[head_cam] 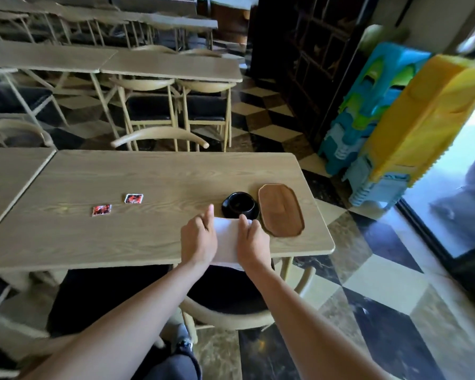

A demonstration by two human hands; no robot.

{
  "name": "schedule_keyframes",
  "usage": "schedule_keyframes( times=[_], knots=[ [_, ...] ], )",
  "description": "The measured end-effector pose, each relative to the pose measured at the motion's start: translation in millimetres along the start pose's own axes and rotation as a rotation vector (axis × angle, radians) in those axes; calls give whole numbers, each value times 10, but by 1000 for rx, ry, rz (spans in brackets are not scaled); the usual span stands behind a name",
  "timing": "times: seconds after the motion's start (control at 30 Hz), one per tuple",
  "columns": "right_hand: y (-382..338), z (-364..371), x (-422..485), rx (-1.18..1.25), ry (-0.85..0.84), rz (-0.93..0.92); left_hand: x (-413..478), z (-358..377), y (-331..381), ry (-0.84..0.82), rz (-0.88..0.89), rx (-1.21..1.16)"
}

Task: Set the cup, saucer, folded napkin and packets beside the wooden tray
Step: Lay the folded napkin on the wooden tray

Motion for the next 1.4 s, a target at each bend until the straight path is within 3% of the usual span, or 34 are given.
schedule_keyframes(
  times=[0.13, 0.23, 0.33, 0.47, 0.6, 0.67, 0.93, 1.1, 1.27, 1.4],
  knots=[
    [106, -207, -39, 60, 110, 44, -33, 111, 128, 5, -23, -100],
    [217, -268, -9, 98, 162, 88, -48, 217, 202, -107, -51, -144],
    [275, -259, 128, 137, 123, 146, 42, 279, 208, -162, -48, -184],
    [366, -277, 418, 40, 59, 259, 260, 423, 144, -284, -203, -252],
    [513, -328, 576, 497, -81, 476, 447, 615, 66, -420, -414, -422],
    [522, -371, 642, 659, -136, 462, 539, 772, 35, -525, -446, -503],
    [645, -532, 1032, 789, -111, 418, 762, 1321, 129, -781, -512, -702],
    [791, -768, 1542, 663, -146, 374, 884, 1724, 354, -860, -500, -708],
    [1091, -1003, 2332, 510, -179, 406, 1094, 2369, 476, -783, -577, -604],
    [1382, -1091, 3034, 395, -299, 439, 1318, 2925, 551, -693, -692, -588]
  ],
)
Point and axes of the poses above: each hand's wrist, its own x-axis towards the middle knuckle, its own z-axis out of the palm, y = z × x, the point moved 3 cm from there along x, towards the middle knuckle, and after that the axes turned 3 degrees about x, right-handed, at the moved point
